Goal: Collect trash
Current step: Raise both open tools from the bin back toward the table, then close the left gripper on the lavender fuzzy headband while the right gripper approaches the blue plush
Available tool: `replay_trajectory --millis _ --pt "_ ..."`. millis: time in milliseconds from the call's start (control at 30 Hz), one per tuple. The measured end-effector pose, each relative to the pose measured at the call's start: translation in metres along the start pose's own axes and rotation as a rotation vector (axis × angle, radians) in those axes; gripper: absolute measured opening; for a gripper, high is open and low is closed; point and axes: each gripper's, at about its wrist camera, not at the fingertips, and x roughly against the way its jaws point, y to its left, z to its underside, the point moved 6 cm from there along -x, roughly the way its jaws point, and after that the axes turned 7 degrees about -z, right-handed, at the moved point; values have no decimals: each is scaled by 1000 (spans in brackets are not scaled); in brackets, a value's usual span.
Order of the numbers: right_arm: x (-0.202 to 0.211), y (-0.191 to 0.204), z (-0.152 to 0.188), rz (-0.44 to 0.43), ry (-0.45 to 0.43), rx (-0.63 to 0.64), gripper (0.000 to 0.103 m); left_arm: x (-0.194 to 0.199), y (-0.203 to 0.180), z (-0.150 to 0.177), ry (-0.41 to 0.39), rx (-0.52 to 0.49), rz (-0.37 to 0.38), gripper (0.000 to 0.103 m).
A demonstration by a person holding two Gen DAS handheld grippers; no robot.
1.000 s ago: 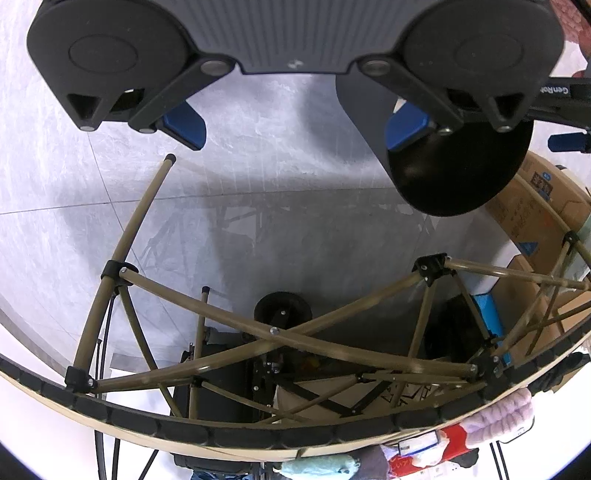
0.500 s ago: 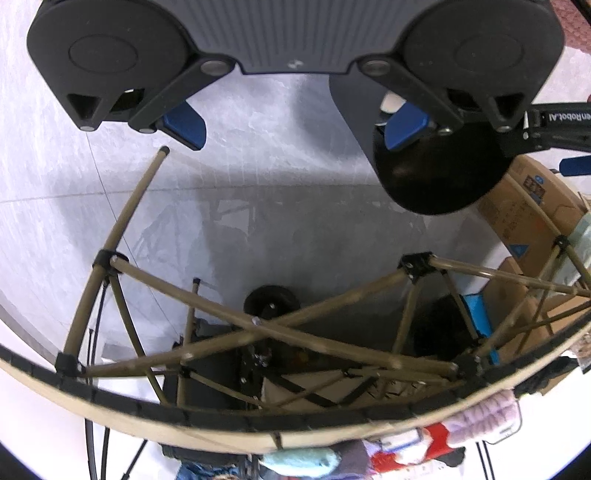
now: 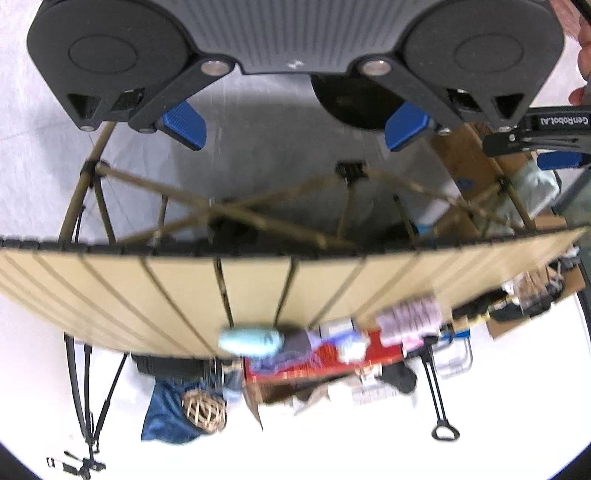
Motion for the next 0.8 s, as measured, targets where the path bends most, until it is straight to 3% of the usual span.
replay_trajectory --millis 433,800 --pt "20 4 -62 6 -172 15 103 19 12 -62 -146 90 6 103" --pt "9 -6 -96 36 -234 -3 103 10 10 -102 -211 91 2 103"
